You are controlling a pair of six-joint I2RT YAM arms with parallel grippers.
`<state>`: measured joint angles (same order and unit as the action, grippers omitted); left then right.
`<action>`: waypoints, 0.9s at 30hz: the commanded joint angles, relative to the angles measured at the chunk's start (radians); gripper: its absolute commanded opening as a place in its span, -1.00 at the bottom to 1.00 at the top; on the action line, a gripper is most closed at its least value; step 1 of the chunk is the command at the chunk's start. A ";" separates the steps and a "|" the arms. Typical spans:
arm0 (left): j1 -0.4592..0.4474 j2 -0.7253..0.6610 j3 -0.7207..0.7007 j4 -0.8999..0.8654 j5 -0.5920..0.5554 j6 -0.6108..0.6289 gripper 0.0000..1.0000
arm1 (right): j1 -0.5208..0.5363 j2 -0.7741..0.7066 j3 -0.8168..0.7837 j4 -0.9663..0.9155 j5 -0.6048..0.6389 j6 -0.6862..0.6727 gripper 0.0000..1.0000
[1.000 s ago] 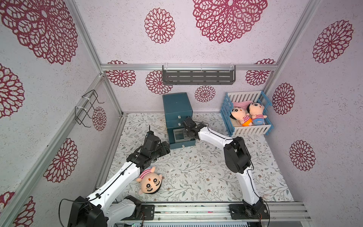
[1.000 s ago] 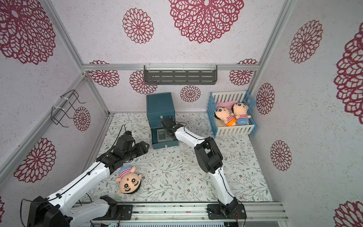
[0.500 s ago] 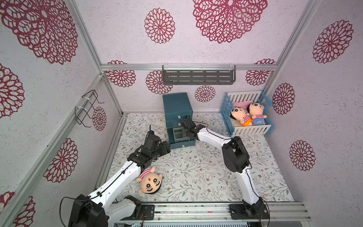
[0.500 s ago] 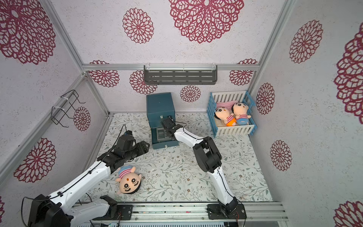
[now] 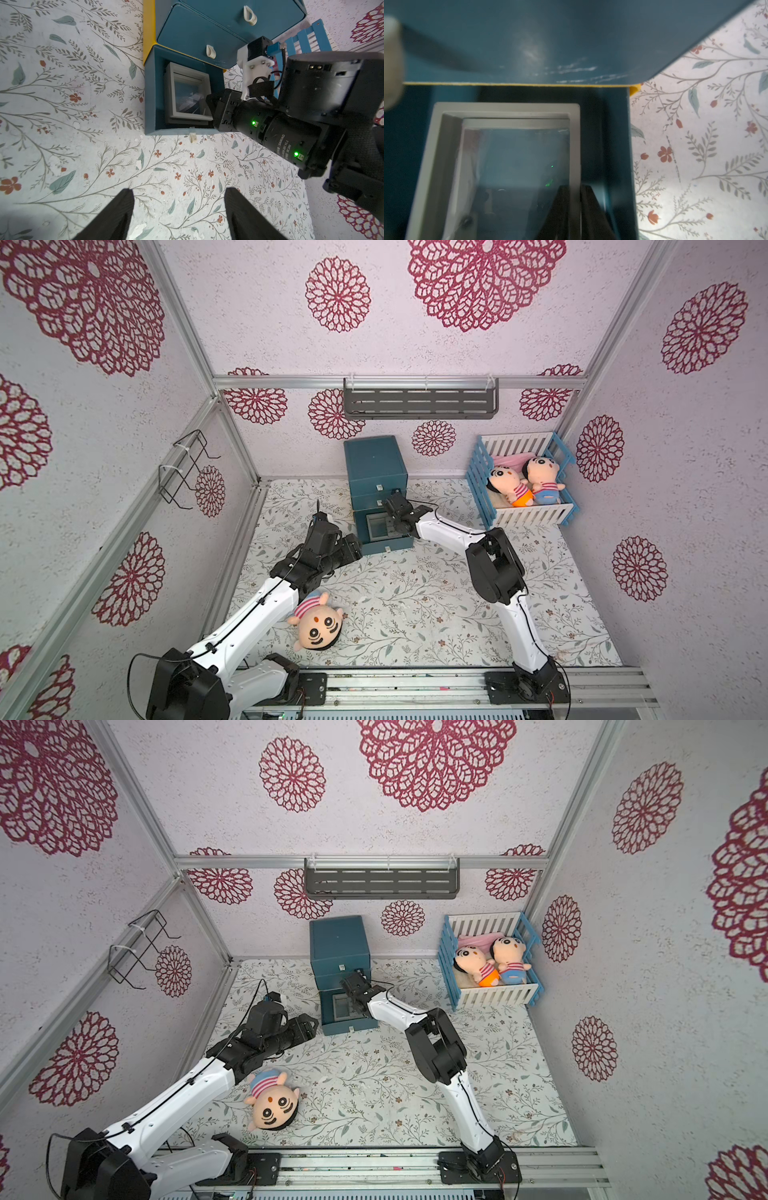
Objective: Place the brooch boxes into the drawer by color
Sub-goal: Place the brooch box in the drawer.
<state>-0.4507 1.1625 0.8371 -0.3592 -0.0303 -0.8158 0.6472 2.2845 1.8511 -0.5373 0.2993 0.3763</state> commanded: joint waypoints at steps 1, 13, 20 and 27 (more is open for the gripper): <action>0.009 0.006 0.024 0.019 0.010 0.005 0.52 | -0.008 0.001 0.011 0.019 0.020 0.001 -0.47; 0.018 0.024 0.077 0.005 0.006 0.009 0.56 | -0.008 -0.074 0.007 0.017 0.005 0.042 -0.30; 0.041 0.056 0.123 -0.012 0.012 0.014 0.60 | -0.006 -0.164 -0.043 0.042 -0.029 0.083 -0.22; 0.115 0.133 0.229 -0.047 0.074 0.015 0.64 | -0.008 -0.364 -0.269 0.144 -0.119 0.175 -0.16</action>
<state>-0.3691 1.2716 1.0195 -0.3862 0.0044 -0.8139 0.6468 2.0361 1.6390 -0.4702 0.2321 0.4866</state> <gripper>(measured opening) 0.819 0.420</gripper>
